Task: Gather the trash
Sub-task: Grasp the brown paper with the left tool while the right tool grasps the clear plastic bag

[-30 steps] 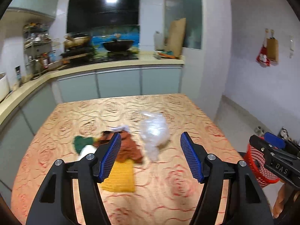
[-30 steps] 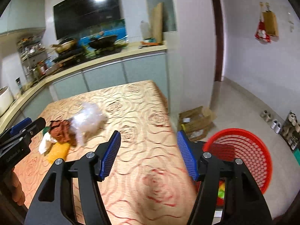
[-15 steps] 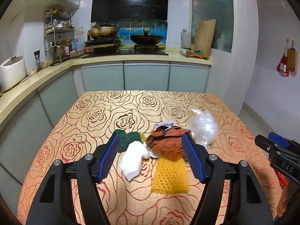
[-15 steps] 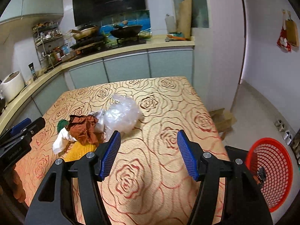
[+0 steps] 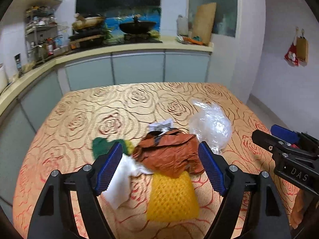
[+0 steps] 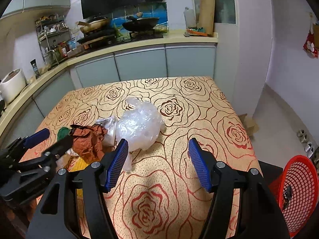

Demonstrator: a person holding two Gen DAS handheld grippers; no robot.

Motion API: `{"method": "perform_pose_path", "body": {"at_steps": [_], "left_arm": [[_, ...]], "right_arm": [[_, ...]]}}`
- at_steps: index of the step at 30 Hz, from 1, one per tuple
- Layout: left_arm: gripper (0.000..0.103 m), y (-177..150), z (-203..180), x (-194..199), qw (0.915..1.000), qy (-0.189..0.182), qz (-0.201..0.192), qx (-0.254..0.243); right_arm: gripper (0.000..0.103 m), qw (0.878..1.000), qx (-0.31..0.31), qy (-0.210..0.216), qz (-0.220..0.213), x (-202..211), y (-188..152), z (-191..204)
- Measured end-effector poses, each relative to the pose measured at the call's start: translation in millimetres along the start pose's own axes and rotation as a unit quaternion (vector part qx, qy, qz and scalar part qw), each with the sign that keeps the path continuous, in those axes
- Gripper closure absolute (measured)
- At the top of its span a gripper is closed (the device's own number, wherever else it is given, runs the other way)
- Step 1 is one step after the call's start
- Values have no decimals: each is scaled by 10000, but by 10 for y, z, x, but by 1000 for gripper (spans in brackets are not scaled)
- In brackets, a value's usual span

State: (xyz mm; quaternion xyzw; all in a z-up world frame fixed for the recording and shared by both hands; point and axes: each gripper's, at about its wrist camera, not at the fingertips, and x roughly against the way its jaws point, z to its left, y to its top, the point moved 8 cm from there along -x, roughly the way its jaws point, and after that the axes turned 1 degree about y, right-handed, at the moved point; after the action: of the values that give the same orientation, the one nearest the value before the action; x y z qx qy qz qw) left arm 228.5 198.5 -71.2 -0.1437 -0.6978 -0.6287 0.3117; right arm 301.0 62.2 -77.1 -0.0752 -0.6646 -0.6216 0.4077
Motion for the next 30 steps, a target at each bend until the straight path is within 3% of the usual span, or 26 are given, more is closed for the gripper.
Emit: {"method": "perform_pose_path", "body": {"at_steps": [11,14,18,30], "left_arm": [[22,-57,-130,-460,9982,-168,540,-217],[23,-84,-88,-505,9980,-159,596,-166],[37,-97,-28,-511,9983,-144,568,-72],[43,-82,145,-303,9997,-46,245,85]], "right_arm": [[41,9999,-43,-21,139,-235,3,-113],[36,9999,-44,-2,134,-272,12,-93],[35,9998,-33,62,163,-329,28,-42],[30,9995,95,255,148,-427,120,220]]}}
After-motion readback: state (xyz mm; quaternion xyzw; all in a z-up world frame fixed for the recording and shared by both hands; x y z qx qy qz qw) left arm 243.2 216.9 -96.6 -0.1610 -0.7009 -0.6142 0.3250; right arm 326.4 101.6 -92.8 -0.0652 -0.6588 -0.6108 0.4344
